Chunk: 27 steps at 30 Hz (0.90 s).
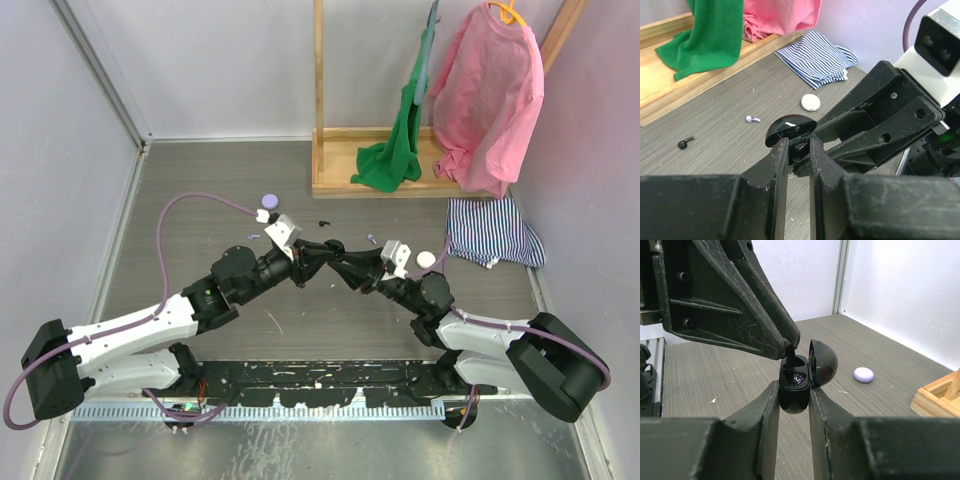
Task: Insert the wireless bluetooth earbuds into the charging case
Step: Place the earbud in the charging case.
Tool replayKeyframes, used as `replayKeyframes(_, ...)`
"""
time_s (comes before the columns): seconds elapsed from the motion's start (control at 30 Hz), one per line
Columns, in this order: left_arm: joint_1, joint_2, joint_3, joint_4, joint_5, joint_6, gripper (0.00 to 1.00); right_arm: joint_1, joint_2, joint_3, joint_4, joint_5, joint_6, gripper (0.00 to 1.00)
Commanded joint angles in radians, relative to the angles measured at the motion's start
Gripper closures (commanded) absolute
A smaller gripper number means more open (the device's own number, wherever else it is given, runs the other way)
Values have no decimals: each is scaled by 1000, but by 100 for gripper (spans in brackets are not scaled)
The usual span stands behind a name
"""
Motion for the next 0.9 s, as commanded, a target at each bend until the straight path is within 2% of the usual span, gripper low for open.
replayKeyframes(0.0,1,-17,45,-34,25,-7,88,1,-5,8,97,16,0,94)
replayKeyframes(0.57,0,36,81,-84,-41,-29,68,1,23,-13,135,20,0,94)
replayKeyframes(0.87,1,12,88,-105,-124,-75,47,1,58,-47,193,37,14,94)
